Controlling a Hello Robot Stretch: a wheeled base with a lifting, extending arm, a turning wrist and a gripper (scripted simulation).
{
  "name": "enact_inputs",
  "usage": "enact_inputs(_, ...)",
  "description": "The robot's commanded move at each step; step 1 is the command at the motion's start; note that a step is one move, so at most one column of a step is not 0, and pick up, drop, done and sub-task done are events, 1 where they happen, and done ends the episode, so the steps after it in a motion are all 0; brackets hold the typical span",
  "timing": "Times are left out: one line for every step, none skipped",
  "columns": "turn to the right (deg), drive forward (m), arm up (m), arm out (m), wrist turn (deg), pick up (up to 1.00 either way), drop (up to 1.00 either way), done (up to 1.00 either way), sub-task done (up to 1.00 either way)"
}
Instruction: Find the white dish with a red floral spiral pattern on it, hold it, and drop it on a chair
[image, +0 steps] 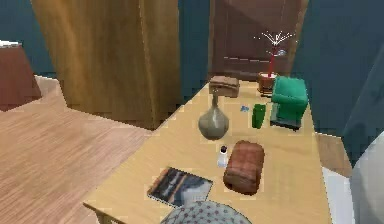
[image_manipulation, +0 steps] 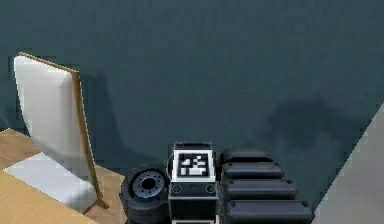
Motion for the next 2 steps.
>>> enact_inputs(45.0,0.00,0.00,0.00,0.0,0.00,0.00,0.00,0.00)
enact_inputs(45.0,0.00,0.00,0.00,0.0,0.00,0.00,0.00,0.00)
